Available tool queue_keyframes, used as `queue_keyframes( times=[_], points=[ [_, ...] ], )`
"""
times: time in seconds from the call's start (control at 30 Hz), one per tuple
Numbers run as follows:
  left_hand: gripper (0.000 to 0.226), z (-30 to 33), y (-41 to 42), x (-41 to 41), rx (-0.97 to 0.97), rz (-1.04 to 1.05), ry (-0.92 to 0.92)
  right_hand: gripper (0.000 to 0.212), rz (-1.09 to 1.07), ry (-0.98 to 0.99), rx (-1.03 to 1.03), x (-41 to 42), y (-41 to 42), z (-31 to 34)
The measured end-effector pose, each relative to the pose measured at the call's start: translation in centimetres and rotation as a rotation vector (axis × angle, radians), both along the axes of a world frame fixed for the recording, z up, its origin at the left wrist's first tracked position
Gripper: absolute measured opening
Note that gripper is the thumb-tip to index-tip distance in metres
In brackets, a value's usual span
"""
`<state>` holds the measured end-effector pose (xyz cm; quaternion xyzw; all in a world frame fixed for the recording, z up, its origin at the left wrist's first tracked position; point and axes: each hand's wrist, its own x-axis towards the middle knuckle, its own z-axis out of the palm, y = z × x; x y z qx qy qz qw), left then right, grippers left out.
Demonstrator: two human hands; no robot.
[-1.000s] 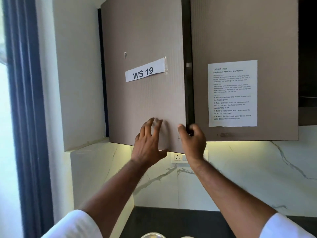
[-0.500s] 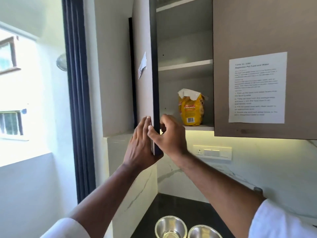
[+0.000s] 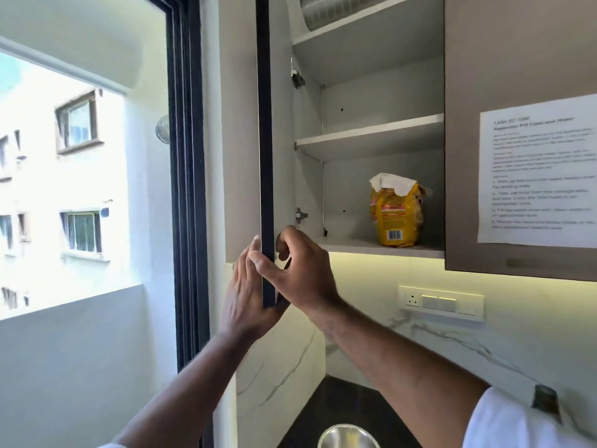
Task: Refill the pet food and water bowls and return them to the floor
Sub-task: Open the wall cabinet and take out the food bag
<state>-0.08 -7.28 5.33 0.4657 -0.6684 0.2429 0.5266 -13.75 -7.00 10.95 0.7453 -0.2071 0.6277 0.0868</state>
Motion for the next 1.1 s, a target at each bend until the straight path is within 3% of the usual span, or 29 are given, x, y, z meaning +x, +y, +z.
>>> queue_keyframes(
  times=[0.43,0.5,0.63,0.8,0.9,1.1],
  points=[
    [0.096,-5.8,-3.4,-5.7,0.354,-0.027,0.671,0.046,-0.077,-0.068,0.117,-5.2,-2.7,-1.6],
    [0.095,-6.5,-4.4,-7.1,0.414,-0.056,0.665,0.046,-0.138,-0.084,0.122,-6.7,-3.6,-1.6],
    [0.071,-6.0,-6.2,-10.4,0.447,-0.223,0.563,0.046,-0.267,-0.114,0.146,-9.8,-6.0,-1.4],
    [0.083,-3.5,-10.6,-13.5,0.356,-0.282,0.5,0.046,-0.439,-0.157,0.185,-13.5,-10.5,-1.0],
    [0.081,-1.0,-14.0,-14.8,0.27,-0.324,0.476,0.055,-0.583,-0.121,0.256,-15.4,-14.0,-0.2],
    [0.07,4.2,-20.3,-15.3,0.127,-0.389,0.415,0.088,-0.673,-0.176,0.38,-17.7,-21.2,2.2]
  ],
)
